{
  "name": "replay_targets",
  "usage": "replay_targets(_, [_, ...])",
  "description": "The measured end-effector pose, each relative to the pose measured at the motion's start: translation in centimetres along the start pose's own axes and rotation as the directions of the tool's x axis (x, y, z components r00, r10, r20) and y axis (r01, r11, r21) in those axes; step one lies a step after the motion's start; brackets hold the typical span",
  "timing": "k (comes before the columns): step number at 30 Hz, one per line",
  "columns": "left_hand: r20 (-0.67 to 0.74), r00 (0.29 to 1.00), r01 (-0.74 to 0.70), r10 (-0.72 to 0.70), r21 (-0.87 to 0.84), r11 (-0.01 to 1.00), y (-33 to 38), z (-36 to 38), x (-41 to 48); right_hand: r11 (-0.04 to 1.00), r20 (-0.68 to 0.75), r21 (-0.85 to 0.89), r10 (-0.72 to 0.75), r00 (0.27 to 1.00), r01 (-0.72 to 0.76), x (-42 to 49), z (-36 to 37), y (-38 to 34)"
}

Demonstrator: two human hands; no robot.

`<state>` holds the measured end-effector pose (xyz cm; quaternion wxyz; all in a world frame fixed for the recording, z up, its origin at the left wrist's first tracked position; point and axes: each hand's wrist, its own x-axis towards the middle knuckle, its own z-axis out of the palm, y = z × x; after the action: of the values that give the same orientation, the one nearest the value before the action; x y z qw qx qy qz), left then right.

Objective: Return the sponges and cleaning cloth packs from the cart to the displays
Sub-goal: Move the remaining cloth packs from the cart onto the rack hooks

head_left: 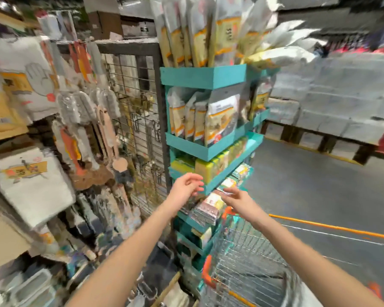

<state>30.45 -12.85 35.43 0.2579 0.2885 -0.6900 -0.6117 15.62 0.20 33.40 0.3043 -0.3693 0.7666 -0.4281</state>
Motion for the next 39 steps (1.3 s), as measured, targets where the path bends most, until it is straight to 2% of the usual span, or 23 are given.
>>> replay_targets(4, [0.147, 0.989, 0.007, -0.004, -0.021, 1.000, 0.6, 11.6, -0.1, 0.996, -0.139, -0.026, 0.083, 0.987, -0.087, -4.2, -8.1, 6.5])
replay_targets(8, [0.284, 0.958, 0.032, -0.028, -0.010, 0.999, -0.2, 21.6, -0.4, 0.983, -0.252, 0.030, 0.181, 0.951, -0.179, -7.7, -14.2, 12.1])
replay_targets(15, [0.448, 0.883, 0.131, -0.144, 0.060, 0.990, -4.6, 33.5, 1.2, 0.939, -0.345, 0.109, 0.345, 0.873, -0.327, -10.7, -20.3, 21.6])
replay_targets(21, [0.501, 0.829, 0.204, -0.248, 0.142, 0.969, -10.5, 39.8, 6.3, 0.879, -0.409, 0.193, 0.476, 0.778, -0.436, -8.7, -23.0, 28.5])
replay_targets(32, [0.538, 0.698, 0.328, -0.472, 0.346, 0.879, -21.2, 46.8, 13.3, 0.748, -0.365, 0.292, 0.663, 0.654, -0.595, -3.8, -23.9, 39.4])
replay_targets(34, [0.541, 0.690, 0.305, -0.481, 0.385, 0.871, -22.8, 47.7, 13.2, 0.730, -0.344, 0.312, 0.683, 0.644, -0.608, -3.2, -23.4, 41.2])
replay_targets(37, [0.591, 0.685, 0.136, -0.425, 0.470, 0.872, -25.2, 48.8, 13.1, 0.705, -0.296, 0.321, 0.709, 0.640, -0.632, -2.2, -22.9, 44.0])
replay_targets(39, [0.581, 0.696, 0.080, -0.422, 0.521, 0.850, -27.5, 49.6, 13.5, 0.688, -0.269, 0.334, 0.725, 0.635, -0.644, -1.5, -22.7, 45.8])
